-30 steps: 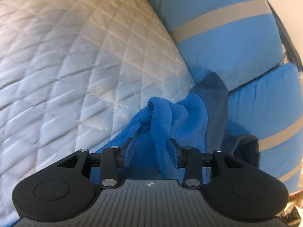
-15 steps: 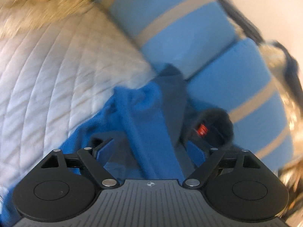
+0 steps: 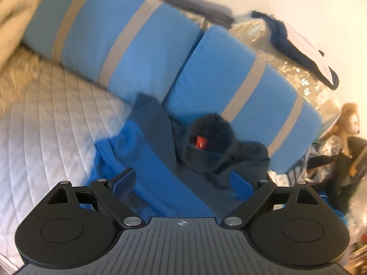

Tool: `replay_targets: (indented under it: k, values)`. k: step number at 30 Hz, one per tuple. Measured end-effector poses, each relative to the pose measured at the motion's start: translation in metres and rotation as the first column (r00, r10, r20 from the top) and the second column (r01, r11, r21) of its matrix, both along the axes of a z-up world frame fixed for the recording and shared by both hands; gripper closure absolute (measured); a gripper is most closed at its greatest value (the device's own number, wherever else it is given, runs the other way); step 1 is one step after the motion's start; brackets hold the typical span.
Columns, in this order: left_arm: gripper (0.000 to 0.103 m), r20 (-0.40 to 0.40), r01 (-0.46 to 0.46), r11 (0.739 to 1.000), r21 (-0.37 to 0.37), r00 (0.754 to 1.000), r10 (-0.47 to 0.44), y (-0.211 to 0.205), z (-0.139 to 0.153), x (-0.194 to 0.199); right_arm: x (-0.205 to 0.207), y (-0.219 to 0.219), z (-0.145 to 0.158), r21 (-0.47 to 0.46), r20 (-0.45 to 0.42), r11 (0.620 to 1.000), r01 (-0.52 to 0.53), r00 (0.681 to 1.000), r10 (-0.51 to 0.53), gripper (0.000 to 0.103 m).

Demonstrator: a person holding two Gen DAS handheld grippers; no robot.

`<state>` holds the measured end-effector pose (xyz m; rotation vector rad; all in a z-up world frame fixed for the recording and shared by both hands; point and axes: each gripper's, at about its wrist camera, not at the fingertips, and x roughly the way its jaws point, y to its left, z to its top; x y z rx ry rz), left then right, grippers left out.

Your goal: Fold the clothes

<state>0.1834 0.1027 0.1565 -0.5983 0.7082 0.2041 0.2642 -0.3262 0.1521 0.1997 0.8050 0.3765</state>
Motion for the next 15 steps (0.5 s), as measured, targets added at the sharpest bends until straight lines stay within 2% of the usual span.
replay_targets:
  k: [5, 8, 15]
  values:
    - [0.014, -0.002, 0.008, 1.0, -0.02, 1.0, -0.008, 0.019, -0.028, -0.002, -0.005, 0.029, -0.019, 0.001, -0.003, 0.997, -0.076, 0.997, 0.076, 0.0]
    - [0.014, 0.004, 0.014, 1.0, -0.002, 1.0, -0.014, 0.025, -0.037, 0.0, -0.007, 0.041, -0.027, 0.003, 0.001, 0.995, -0.097, 0.995, 0.097, 0.0]
    - [0.014, 0.053, -0.022, 0.987, 0.161, 0.999, 0.014, 0.022, -0.035, 0.005, 0.005, 0.049, -0.033, -0.003, 0.012, 0.997, -0.079, 0.997, 0.079, 0.0]
